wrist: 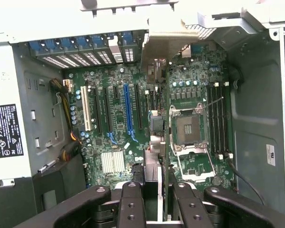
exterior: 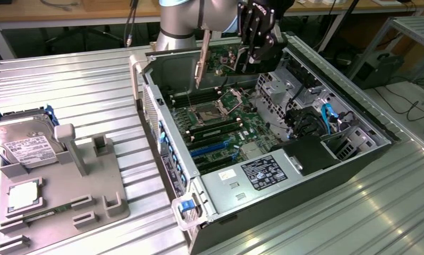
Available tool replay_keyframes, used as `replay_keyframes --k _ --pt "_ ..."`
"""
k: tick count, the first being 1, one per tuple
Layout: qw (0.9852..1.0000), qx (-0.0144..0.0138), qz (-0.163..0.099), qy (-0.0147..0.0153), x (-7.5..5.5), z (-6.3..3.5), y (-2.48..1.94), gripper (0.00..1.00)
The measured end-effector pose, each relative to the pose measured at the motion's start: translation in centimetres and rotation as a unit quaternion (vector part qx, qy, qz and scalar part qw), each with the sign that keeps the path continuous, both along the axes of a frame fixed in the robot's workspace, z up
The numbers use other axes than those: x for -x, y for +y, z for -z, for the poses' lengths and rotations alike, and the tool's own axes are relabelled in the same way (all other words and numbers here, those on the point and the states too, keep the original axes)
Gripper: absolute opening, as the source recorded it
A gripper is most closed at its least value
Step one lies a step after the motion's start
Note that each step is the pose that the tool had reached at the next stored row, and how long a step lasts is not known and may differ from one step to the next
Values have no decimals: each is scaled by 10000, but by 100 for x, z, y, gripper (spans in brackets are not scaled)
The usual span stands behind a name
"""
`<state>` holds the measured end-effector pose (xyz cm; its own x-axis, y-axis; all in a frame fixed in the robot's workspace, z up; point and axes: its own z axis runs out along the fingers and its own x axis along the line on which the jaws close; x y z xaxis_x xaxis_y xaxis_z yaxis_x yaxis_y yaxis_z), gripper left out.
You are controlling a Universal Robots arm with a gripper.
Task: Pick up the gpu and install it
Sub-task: 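Insert the gpu into the slot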
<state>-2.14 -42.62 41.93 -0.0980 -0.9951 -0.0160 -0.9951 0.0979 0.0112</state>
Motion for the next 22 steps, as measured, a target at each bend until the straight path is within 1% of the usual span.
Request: replay_keyframes --k 5,7,11,22 --pt "10000 1 -23 0 0 35 -8 28" --pt "9999 1 -172 0 0 51 -11 28" --pt "9997 1 -259 0 0 64 -24 28" --pt "9994 0 -342 0 0 92 -50 28"
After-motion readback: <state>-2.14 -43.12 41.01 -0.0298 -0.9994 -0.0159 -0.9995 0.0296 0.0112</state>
